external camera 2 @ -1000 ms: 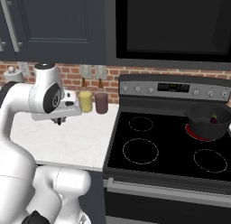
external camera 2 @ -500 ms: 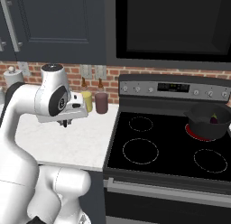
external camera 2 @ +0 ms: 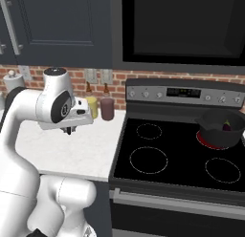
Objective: Put the eggplant and sweet potato in the pot. Retrieve the spatula and lightly stir the vegetables in the pot.
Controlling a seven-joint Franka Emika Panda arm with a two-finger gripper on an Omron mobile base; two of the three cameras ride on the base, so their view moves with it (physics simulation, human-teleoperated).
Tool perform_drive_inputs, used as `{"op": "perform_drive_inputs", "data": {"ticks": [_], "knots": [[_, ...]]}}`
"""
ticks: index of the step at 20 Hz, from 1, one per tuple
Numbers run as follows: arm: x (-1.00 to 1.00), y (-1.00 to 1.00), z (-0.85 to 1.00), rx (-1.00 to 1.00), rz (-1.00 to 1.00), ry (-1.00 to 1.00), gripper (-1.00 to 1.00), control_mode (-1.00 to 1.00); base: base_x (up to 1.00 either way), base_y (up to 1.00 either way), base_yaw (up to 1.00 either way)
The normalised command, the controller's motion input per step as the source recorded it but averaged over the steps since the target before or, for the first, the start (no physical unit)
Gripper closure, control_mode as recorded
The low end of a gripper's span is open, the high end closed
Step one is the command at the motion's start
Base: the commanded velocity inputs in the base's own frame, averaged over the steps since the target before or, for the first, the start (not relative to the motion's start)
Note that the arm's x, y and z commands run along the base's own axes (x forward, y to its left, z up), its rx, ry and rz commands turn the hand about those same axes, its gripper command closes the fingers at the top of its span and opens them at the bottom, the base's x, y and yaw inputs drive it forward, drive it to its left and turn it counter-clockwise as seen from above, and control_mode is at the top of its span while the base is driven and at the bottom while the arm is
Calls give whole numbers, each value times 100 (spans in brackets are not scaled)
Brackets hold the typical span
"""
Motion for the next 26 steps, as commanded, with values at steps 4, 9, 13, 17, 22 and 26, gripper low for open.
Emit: {"op": "perform_drive_inputs", "data": {"ticks": [4, 9, 13, 17, 22, 26], "knots": [[0, 0, 0, 0, 0, 0, 100, 100, 34, -47, 0], [0, 0, 0, 0, 0, 0, 100, 100, 35, -67, 0], [0, 0, 0, 0, 0, 0, 100, 100, 33, -77, 0], [0, 0, 0, 0, 0, 0, 100, 100, 23, -90, 0], [0, 0, 0, 0, 0, 0, 100, 100, 21, -94, 0], [0, 0, 0, 0, 0, 0, 100, 100, 25, -94, 0]]}}
